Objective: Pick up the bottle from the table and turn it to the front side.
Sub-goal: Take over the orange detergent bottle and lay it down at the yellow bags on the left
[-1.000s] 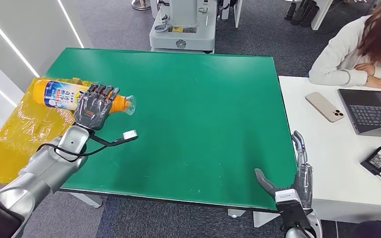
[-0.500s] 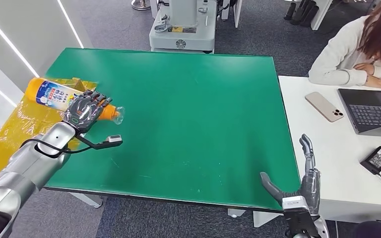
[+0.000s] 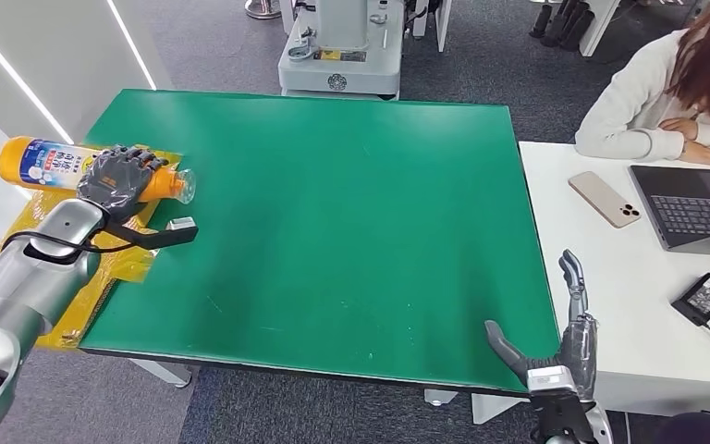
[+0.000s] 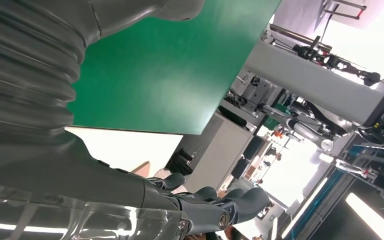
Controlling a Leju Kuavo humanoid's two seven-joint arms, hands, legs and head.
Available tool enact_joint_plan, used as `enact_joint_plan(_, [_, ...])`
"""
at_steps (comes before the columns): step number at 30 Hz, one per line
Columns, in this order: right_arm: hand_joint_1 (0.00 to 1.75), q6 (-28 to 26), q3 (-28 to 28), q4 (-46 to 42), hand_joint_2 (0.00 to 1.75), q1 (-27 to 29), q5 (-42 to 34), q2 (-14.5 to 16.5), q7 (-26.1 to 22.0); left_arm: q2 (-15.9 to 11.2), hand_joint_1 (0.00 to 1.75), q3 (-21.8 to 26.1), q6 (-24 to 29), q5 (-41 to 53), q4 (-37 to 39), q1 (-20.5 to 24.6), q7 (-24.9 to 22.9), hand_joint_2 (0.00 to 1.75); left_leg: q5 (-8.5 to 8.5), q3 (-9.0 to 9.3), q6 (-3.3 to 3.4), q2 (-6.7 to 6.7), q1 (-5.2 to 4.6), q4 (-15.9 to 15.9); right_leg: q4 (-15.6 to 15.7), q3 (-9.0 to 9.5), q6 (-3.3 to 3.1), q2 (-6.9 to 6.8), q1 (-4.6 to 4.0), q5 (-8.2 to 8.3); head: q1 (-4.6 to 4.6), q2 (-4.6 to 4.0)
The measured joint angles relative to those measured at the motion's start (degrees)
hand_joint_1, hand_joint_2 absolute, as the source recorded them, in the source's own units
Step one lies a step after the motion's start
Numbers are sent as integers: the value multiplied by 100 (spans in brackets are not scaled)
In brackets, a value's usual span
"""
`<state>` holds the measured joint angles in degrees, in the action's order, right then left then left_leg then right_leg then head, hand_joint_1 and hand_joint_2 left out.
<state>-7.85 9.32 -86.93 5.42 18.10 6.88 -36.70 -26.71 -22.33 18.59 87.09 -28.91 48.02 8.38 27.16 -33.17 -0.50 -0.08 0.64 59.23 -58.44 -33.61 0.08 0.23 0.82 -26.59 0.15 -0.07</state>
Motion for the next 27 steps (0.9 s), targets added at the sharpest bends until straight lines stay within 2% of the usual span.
enact_joint_plan(7, [0,29,-4,-15,175,0,-49,9,-10,-9,175,167,-232,-49,202,208,159,175,0,0,-1,1,0,0,-1,0,-1,1,0,0,0,0])
enact_joint_plan(14, [0,82,-4,-13,175,-8,-131,9,-42,-89,175,185,-357,-92,350,224,282,175,-1,-1,-1,0,0,-1,-1,-1,-1,0,0,0,0,0])
enact_joint_plan(27, [0,81,1,-13,175,-61,-147,9,-31,92,175,192,-324,-238,539,-144,247,175,-1,-2,-1,0,-1,0,1,-1,-1,0,1,0,0,0])
